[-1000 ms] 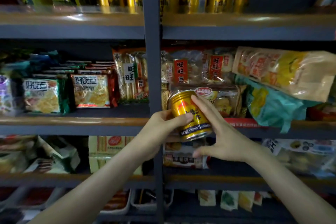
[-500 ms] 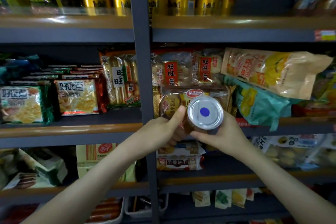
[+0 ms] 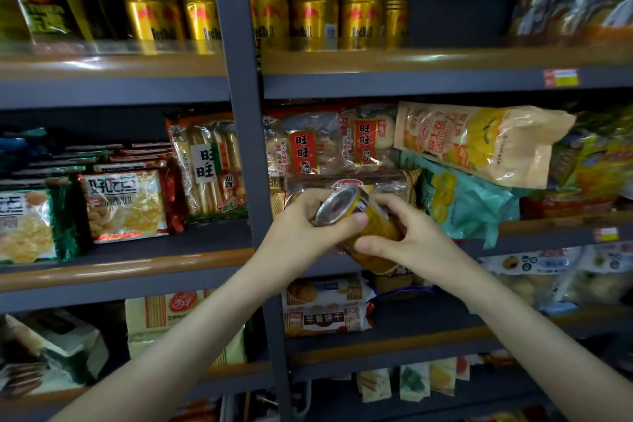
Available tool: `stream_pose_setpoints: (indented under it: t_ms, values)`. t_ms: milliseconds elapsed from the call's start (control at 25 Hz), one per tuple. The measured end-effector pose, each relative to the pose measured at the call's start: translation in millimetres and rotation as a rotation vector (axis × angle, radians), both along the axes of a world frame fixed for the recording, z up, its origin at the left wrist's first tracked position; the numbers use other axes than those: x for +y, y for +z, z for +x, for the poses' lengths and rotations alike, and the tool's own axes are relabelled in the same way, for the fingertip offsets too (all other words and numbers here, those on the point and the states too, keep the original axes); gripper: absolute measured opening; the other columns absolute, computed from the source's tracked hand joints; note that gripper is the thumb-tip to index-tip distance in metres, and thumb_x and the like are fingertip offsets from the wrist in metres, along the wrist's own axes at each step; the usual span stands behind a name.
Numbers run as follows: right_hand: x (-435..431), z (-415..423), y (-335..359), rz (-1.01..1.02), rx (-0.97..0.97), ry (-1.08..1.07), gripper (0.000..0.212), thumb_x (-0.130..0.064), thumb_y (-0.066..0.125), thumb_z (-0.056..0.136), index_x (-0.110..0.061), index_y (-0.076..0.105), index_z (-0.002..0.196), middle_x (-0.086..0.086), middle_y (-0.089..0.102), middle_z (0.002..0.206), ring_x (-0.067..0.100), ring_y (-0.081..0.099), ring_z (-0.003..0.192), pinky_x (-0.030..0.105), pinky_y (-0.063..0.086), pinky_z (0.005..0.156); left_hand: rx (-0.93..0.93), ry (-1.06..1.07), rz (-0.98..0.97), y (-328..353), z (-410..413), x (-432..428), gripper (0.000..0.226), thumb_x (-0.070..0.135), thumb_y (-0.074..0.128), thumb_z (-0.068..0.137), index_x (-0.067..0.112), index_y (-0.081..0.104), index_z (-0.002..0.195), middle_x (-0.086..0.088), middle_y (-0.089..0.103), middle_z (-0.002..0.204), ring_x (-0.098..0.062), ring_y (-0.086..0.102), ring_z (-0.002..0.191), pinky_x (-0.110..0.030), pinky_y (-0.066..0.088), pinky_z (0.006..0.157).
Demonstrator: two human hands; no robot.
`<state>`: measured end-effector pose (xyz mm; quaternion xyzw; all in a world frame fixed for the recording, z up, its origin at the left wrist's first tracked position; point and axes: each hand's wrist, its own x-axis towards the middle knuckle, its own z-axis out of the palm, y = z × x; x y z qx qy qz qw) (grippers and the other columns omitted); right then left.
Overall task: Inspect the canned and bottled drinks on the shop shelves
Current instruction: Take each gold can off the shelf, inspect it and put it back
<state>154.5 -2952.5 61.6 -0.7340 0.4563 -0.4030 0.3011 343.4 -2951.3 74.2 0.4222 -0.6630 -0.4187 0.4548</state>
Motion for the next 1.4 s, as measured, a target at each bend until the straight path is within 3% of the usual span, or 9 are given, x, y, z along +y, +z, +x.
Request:
stream_pose_setpoints:
  t_ms: [160,320,440,560,680,800,960,1160,1400]
  values:
    - [2.3,-21.6,0.0,0.074,-0.368,0.161,0.09,-0.056,0.086,0.052,-0.04,0.046,0.131,-0.009,0.057,0.126,0.008,0.057,0.115,0.028,0.052,0.086,0.431,-0.116,0.327,8.5,-4.4,-3.2,0.038,0.036,0.064,0.084,0.013,0.059,0.114,-0.012,0.068,0.111,-0.028,0.068,0.103,-0.036,0.059,0.079]
    - [1.6,-14.9,1.3,-0.045,-0.521,0.119,0.086,-0.051,0.089,0.049,-0.032,0.053,0.125,-0.011,0.064,0.118,0.011,0.059,0.113,0.023,0.051,0.084,0.594,-0.227,0.446,12.1,-8.4,-5.6,0.047,0.04,0.065,0.079,0.019,0.056,0.12,-0.018,0.064,0.118,-0.033,0.067,0.104,-0.035,0.06,0.075]
    - [2.8,-12.2,15.6,-0.075,-0.651,0.064,0.072,-0.057,0.086,0.052,-0.031,0.065,0.115,-0.006,0.068,0.115,0.014,0.062,0.11,0.025,0.052,0.084,0.34,-0.394,0.485,13.3,-3.7,-10.9,0.068,0.055,0.079,0.068,0.021,0.055,0.122,-0.02,0.069,0.11,-0.033,0.068,0.101,-0.039,0.06,0.078]
    - [4.4,-11.5,31.8,-0.043,-0.666,0.077,0.06,-0.059,0.084,0.051,-0.031,0.074,0.103,-0.003,0.069,0.112,0.013,0.065,0.104,0.026,0.054,0.08,0.158,-0.501,0.336,16.1,2.7,-21.7,0.086,0.053,0.088,0.053,0.019,0.056,0.124,-0.014,0.067,0.12,-0.03,0.065,0.11,-0.037,0.056,0.088]
    - [5.0,-5.8,40.4,0.009,-0.639,0.063,0.045,-0.046,0.081,0.062,-0.026,0.074,0.103,0.002,0.07,0.111,0.016,0.066,0.102,0.026,0.055,0.08,0.097,-0.489,0.185,27.5,5.9,-25.6,0.073,0.037,0.083,0.064,0.014,0.055,0.127,-0.011,0.065,0.125,-0.029,0.064,0.112,-0.035,0.053,0.093]
    - [5.4,0.3,47.9,0.033,-0.64,0.037,0.032,-0.033,0.073,0.079,-0.02,0.07,0.108,0.006,0.07,0.114,0.02,0.065,0.107,0.028,0.056,0.084,-0.012,-0.434,0.079,35.1,7.9,-24.9,0.065,0.041,0.074,0.065,0.016,0.058,0.123,-0.007,0.069,0.118,-0.024,0.067,0.106,-0.036,0.054,0.092]
    - [4.1,-3.4,59.5,0.088,-0.572,0.093,0.053,-0.035,0.072,0.074,-0.023,0.06,0.124,0.005,0.064,0.124,0.021,0.062,0.113,0.034,0.055,0.088,-0.046,-0.306,-0.038,41.1,5.6,-25.8,0.056,0.042,0.077,0.066,0.019,0.063,0.116,-0.003,0.073,0.107,-0.022,0.069,0.1,-0.042,0.054,0.092]
    - [5.8,-17.0,102.8,-0.1,-0.255,-0.006,0.065,-0.029,0.078,0.059,-0.031,0.054,0.12,-0.008,0.064,0.114,-0.001,0.065,0.096,0.018,0.053,0.073,-0.134,-0.262,-0.245,76.4,-4.4,-31.1,0.066,0.054,0.082,0.063,0.03,0.061,0.122,0.009,0.072,0.107,-0.008,0.069,0.097,-0.021,0.055,0.072]
    - [0.7,-49.6,164.8,-0.373,-0.158,0.05,0.067,-0.018,0.078,0.059,-0.03,0.053,0.121,-0.022,0.067,0.107,0.001,0.062,0.104,0.019,0.052,0.084,-0.268,-0.121,-0.566,132.3,-36.7,-43.5,0.077,0.061,0.077,0.065,0.042,0.048,0.134,0.023,0.061,0.121,0.006,0.057,0.111,-0.022,0.049,0.096]
